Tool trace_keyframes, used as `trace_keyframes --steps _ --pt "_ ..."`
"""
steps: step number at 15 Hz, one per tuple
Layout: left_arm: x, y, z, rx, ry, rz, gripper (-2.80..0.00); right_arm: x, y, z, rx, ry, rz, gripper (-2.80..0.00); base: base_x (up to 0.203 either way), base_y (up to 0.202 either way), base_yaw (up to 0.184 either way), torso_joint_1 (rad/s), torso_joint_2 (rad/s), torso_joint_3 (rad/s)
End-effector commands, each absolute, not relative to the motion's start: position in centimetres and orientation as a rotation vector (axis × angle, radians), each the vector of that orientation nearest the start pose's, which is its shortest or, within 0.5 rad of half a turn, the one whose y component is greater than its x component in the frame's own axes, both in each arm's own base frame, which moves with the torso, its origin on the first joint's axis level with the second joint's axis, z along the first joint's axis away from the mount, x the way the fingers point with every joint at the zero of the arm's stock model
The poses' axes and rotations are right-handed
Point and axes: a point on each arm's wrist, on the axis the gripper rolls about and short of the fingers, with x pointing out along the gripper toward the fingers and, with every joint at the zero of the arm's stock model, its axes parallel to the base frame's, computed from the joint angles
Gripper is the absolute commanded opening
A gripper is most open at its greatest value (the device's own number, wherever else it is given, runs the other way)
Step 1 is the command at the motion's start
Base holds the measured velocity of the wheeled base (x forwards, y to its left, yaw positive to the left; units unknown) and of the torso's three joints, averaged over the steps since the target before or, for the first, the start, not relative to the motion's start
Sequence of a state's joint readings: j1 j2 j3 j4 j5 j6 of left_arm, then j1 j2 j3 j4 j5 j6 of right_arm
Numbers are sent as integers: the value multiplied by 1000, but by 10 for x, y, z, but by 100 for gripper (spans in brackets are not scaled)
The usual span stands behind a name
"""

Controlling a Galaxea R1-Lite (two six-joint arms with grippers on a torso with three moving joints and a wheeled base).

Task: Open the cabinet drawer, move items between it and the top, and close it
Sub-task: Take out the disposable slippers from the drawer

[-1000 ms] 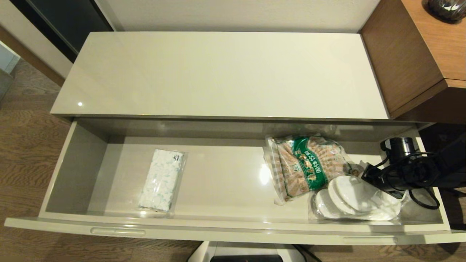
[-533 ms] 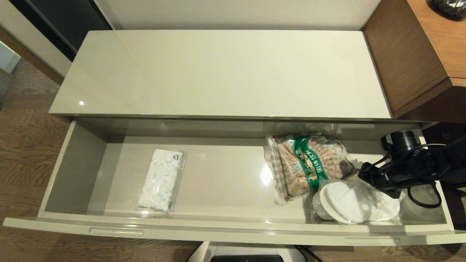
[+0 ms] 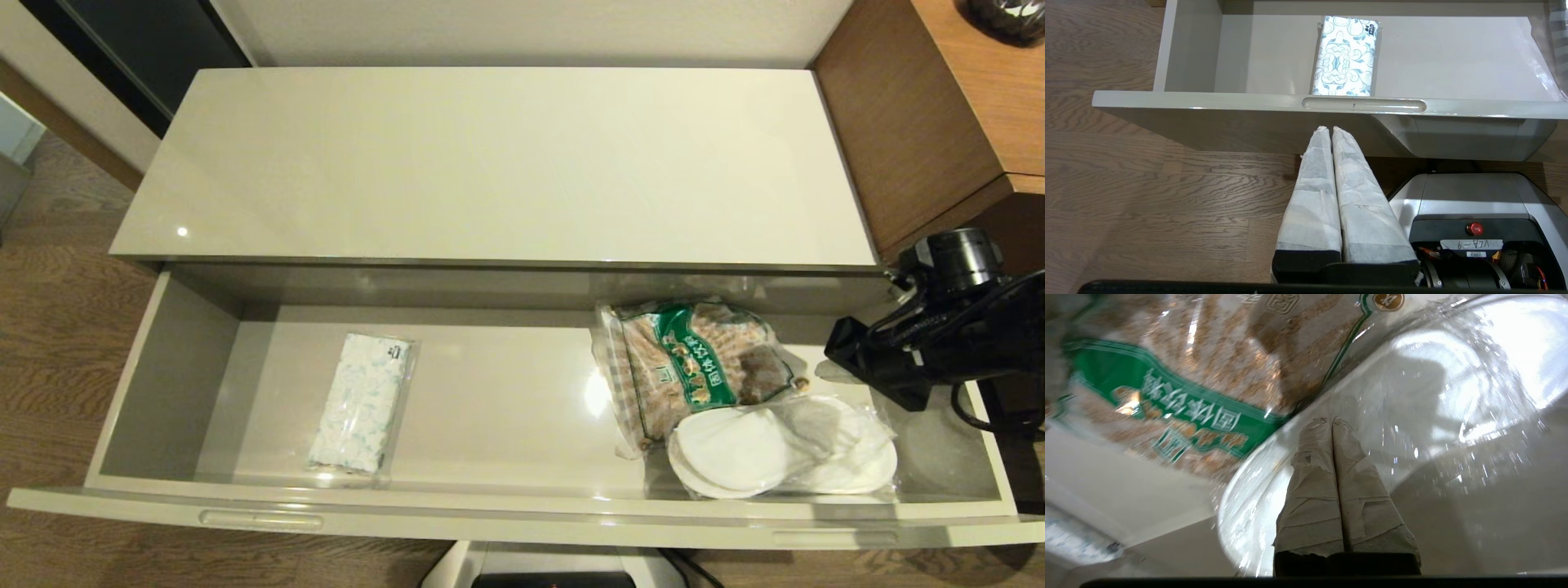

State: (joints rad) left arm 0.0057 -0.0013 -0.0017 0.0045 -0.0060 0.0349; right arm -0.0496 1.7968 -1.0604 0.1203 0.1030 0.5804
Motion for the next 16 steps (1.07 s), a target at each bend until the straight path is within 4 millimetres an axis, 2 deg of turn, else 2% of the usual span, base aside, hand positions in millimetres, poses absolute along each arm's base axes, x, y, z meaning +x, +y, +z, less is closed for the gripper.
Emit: trace_keyframes --steps 1,3,6,9,10,11,13,14,15,16 --pt "-23 0 75 35 3 -2 -280 299 -12 188 629 777 -175 -280 0 0 0 0 0 0" --pt "-23 0 75 35 3 0 -280 275 -9 230 656 741 -140 -280 0 0 0 0 0 0" --pt "-23 0 75 35 3 0 -280 247 -4 253 660 787 -125 -280 0 0 0 0 0 0" --pt "-23 0 75 35 3 0 -280 248 9 231 600 904 -110 -280 0 0 0 0 0 0" --pt "-23 0 75 35 3 0 -280 254 9 227 603 902 -132 -280 0 0 0 0 0 0" --pt "-23 0 75 35 3 0 -280 268 9 215 611 919 -179 -280 0 0 0 0 0 0" --pt "-23 0 75 35 3 0 -280 298 8 175 645 976 -306 -280 0 0 0 0 0 0" --pt "-23 0 75 35 3 0 -280 303 7 165 655 984 -344 -280 0 0 0 0 0 0" --pt "-23 0 75 35 3 0 -280 302 6 165 661 971 -360 -280 0 0 0 0 0 0" --pt "-23 0 75 35 3 0 -280 295 4 173 663 943 -359 -280 0 0 0 0 0 0"
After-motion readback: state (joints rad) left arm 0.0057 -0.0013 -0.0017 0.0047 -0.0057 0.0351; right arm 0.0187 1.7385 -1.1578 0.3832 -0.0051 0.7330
